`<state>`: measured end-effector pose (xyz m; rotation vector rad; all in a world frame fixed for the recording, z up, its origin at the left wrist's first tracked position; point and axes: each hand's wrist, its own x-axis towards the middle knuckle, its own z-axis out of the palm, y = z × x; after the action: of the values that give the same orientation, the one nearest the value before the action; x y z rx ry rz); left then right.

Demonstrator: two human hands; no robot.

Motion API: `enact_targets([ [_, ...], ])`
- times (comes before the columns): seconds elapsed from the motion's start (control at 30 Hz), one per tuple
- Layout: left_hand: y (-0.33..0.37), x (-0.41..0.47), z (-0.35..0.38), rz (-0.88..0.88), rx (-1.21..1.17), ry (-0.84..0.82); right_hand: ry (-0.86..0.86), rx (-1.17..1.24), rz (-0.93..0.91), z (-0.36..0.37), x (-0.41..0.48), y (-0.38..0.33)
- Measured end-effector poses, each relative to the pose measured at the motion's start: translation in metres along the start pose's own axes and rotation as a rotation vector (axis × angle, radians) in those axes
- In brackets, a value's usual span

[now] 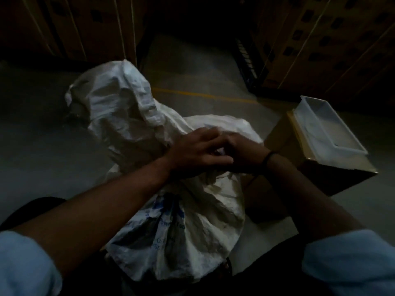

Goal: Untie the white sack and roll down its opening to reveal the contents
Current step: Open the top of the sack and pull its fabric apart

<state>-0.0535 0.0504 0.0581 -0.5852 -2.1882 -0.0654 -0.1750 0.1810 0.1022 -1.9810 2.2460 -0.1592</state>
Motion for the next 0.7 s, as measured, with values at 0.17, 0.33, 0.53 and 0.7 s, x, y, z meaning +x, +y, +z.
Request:
enact_targets([
  [0.17,-0.003,0.013,-0.014,-0.559,-0.054,-0.302,0.091,-0.037,0.188,0.009,-0.009,-0.008],
  [0.33,-0.022,-0.018,-0.045,-0.694,0.187,-0.843,0.195,-0.278,0.301,0.025,-0.022,-0.015],
  [0.53,0.013,-0.037,-0.047,-0.645,0.169,-0.594,0.293,-0.291,0.195,0.039,-0.036,-0.038],
  [0.7,0.045,-0.046,-0.037,-0.562,0.297,-0.562,0.269,0.233,0.162,0.054,-0.042,-0.056],
])
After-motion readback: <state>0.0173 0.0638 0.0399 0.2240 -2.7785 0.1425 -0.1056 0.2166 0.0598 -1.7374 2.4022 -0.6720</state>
